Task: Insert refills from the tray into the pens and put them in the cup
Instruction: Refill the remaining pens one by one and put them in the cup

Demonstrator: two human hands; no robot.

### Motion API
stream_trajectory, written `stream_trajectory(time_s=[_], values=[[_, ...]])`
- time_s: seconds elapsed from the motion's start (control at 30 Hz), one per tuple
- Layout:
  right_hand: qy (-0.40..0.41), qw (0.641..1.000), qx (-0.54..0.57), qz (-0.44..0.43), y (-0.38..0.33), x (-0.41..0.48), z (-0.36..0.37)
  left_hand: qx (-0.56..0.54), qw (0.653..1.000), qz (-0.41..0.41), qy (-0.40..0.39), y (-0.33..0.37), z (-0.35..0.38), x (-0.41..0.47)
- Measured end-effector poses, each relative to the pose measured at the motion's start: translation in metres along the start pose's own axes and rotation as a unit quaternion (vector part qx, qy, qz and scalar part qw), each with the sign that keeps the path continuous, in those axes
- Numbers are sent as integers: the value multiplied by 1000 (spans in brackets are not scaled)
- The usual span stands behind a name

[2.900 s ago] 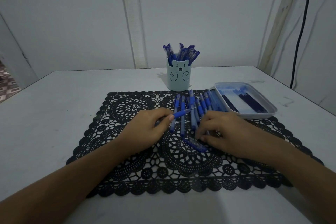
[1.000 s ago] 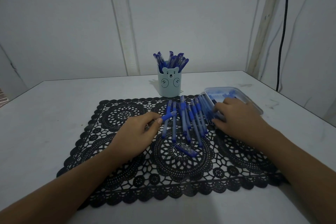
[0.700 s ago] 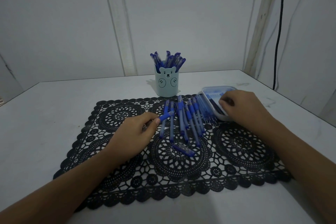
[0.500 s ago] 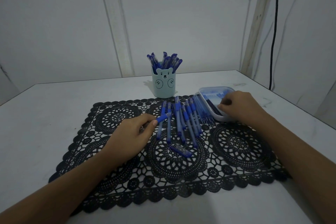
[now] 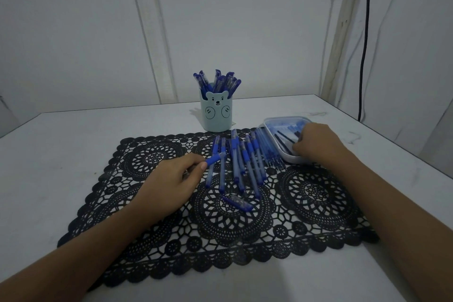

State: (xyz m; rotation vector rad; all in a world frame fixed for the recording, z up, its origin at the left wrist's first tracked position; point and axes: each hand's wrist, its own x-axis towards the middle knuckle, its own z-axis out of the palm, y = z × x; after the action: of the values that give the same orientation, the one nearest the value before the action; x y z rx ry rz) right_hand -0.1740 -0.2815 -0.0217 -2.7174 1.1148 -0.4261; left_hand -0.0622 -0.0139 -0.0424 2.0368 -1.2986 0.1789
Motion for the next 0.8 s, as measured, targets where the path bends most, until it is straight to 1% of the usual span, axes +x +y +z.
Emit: stream_trajectory(time_s=[0.1, 0.17, 0.2, 0.27, 0.33, 0.4, 0.43, 0.5, 0.57, 0.67, 0.8], values=[[61, 996, 70, -5, 3, -2, -6, 3, 1000, -3, -2, 0, 0, 0], [86, 984, 157, -11, 1, -6, -14, 1, 1000, -5, -1, 1, -1, -1], [87, 972, 217, -18, -1, -9, -20, -1, 1000, -7, -1, 1, -1, -1], [48, 931, 360, -43, -5, -17, -30, -7, 1000, -11, -2, 1, -1, -1], [-26, 874, 481, -67, -8, -25, -36, -16, 1000, -11, 3, 1, -1, -1], [-86, 823, 556, -77, -10, -31, -36, -22, 1000, -12, 5, 1, -2, 0], [-103, 804, 579, -84, -12, -33, -36, -24, 1000, -13, 6, 1, -2, 0], [-117, 779, 608, -96, -15, -38, -36, -27, 1000, -14, 6, 1, -2, 0], [-114, 773, 616, -98, -17, -40, -37, -27, 1000, -13, 6, 1, -2, 0], [-102, 779, 611, -96, -17, -39, -36, -29, 1000, -11, 5, 1, -2, -1], [-93, 778, 614, -93, -17, -38, -30, -30, 999, -9, 2, 1, -2, 0]])
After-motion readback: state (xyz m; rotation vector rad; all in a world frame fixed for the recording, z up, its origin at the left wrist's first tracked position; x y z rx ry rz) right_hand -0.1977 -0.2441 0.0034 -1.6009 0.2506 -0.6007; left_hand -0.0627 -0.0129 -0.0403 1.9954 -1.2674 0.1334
